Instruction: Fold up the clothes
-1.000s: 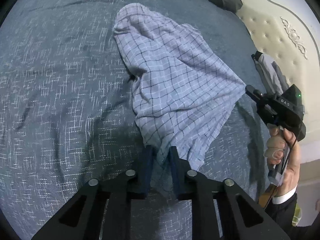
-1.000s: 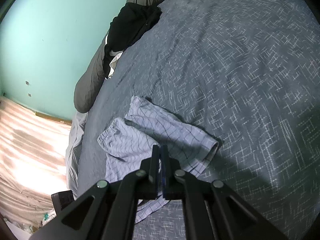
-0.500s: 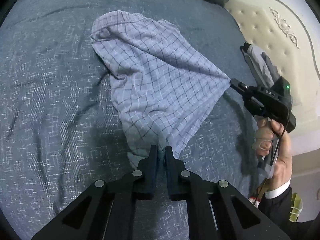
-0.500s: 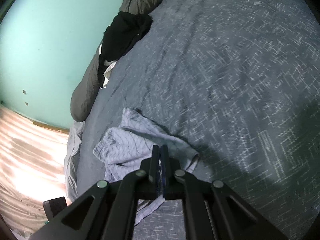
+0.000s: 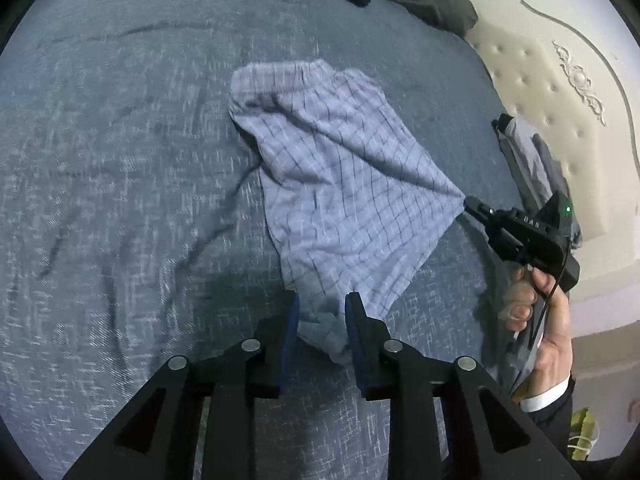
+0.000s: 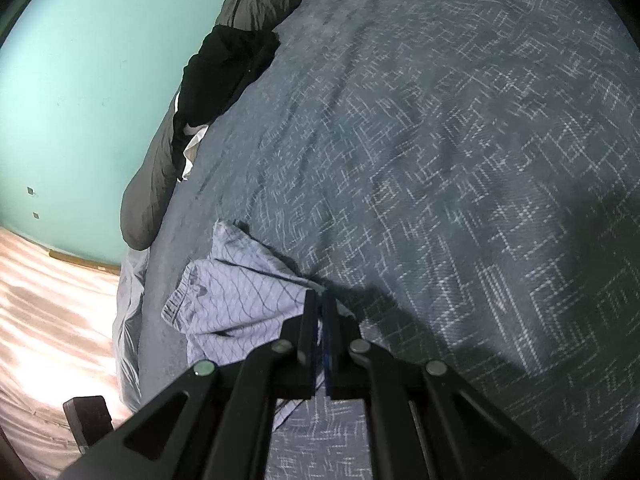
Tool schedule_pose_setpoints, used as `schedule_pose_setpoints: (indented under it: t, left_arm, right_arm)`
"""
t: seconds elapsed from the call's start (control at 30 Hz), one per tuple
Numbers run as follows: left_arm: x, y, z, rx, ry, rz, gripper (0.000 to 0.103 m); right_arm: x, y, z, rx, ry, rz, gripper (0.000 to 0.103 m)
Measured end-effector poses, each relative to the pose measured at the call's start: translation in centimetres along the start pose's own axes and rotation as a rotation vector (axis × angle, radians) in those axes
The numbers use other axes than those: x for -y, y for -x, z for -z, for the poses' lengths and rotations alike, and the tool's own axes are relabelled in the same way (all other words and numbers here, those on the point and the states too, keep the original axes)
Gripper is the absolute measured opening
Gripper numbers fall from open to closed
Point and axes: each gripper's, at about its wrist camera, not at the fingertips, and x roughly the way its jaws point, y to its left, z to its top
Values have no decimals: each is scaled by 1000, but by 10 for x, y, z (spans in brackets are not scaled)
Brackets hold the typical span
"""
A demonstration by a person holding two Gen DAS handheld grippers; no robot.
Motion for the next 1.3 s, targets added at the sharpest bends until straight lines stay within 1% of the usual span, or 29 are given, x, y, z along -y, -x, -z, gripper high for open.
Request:
schedule_pose_setpoints:
  t: [0.1,0.23,0.33,0.47,0.57,0.63,0.7,0.83,0.93,1.03,1.13,1.3]
  left_arm:
    - [4,-8,8,-24,5,17,26]
    - [3,-9,16,-27,21,27,26]
    - [0,-8,19,-27,28,15,26]
    - [-13,-9,18,2,59,-20,26]
    - [-20,-13,16,-4,85,-5,26]
    - [-20,-17,17,-14,83,11,29]
    - [-21,-19,17,-17,96,18,35]
    - [-28,-12,15,19,137,38,38]
    - [-34,-8,12,38,161,44,42]
    - [-36,-11,9,34,160,53,42]
    - [-30,-18,8,19,136,65,42]
    - [-21,-31,17,-14,95,39,41]
  right_arm:
    - [0,0,-1,2,-7,-3,2]
    - [0,0,-1,3,-10,-9,2]
    - [1,0,-2,2,-15,-9,2]
    - [4,3,-2,9,-27,-10,2]
    - [6,6,-2,21,-37,-8,2]
    - [6,6,-1,18,-39,-7,2]
    - [6,5,-1,15,-37,-7,2]
    - [4,4,-1,11,-34,-13,2]
    - [5,3,-1,10,-37,-12,2]
    - [6,3,-1,9,-38,-10,2]
    - [4,2,-1,10,-34,-11,2]
    - [6,2,-1,11,-42,-12,2]
